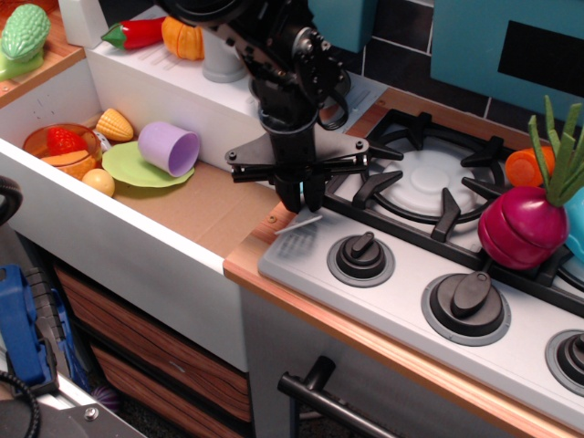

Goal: Put spatula in pan

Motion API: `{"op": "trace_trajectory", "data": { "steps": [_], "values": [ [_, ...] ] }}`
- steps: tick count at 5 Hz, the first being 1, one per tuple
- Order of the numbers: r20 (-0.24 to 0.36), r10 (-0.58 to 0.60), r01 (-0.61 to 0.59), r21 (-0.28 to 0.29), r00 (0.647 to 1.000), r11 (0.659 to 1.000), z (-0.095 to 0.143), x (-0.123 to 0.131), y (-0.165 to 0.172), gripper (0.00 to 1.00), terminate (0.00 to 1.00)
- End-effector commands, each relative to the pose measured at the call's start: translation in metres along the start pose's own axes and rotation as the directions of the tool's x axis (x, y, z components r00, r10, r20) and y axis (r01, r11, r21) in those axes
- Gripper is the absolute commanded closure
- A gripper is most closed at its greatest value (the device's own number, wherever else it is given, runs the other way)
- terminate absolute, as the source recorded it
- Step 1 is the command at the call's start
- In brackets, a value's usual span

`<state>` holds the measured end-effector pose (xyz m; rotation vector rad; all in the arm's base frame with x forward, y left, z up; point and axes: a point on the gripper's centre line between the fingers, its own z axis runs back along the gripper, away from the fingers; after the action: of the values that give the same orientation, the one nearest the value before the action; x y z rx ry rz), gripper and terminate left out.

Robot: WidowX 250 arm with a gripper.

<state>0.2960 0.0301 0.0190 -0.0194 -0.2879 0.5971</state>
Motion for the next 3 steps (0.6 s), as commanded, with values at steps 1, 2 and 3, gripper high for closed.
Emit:
{"op": "trace_trajectory", "data": {
  "steps": [1,2,3],
  "values": [
    [0.004,-0.058,0.058,0.057,0.998,0.997,0.022,0.011,0.007,1.0,0.0],
    [0.024,-0.107,0.102,0.142,0.994,0.985,0.036,0.018,0.009,1.0,0.0],
    [0.057,-0.225,0.209,0.208,0.973,0.956,0.052,0.029,0.014,1.0,0.0]
  ]
}}
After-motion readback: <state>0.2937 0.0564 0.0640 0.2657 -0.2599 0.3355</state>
